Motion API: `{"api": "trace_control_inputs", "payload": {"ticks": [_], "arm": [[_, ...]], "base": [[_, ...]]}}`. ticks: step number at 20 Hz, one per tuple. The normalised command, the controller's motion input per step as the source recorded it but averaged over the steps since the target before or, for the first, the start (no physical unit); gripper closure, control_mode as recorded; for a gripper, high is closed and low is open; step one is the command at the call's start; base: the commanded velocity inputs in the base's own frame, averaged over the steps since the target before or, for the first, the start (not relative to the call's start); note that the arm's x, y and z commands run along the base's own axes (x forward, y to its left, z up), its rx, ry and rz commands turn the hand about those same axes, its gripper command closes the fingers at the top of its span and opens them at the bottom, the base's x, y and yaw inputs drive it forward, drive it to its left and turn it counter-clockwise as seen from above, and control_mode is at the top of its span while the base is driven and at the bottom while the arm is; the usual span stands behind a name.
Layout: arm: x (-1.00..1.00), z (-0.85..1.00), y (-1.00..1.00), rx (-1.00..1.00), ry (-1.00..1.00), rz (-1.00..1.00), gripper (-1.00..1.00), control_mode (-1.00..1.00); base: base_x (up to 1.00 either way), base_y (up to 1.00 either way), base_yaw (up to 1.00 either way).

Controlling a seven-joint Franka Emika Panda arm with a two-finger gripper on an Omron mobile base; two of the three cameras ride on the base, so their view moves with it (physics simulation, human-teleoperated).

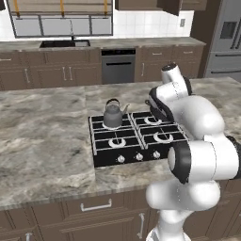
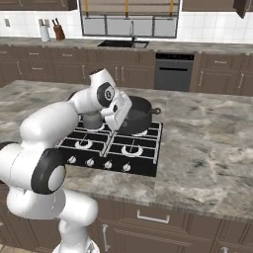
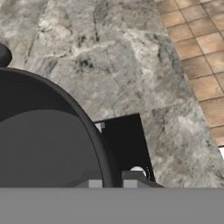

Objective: Pick the kettle from the cabinet and place it on a stove burner. Then pick the pot from the counter and place it on another stove burner. Finally, turn both burners on.

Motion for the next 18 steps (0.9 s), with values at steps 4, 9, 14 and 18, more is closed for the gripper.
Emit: {"api": "trace_control_inputs", "payload": {"ticks": [4,9,14,18], "arm": [[0.35,-0.27,0.0,0.0,-0.02,0.0,1.0,-1.0],[0.16,-0.37,0.0,-0.01,-0.11,0.0,1.0,-1.0],[0.22,-0.39,0.0,0.0,-0.09,0.0,1.0,-1.0],[0.29,-0.26,0.0,0.0,-0.03,0.0,1.0,-1.0]], "base": [[0.0,0.0,0.0],[0.0,0.0,0.0],[0.0,0.0,0.0],[0.0,0.0,0.0]]}}
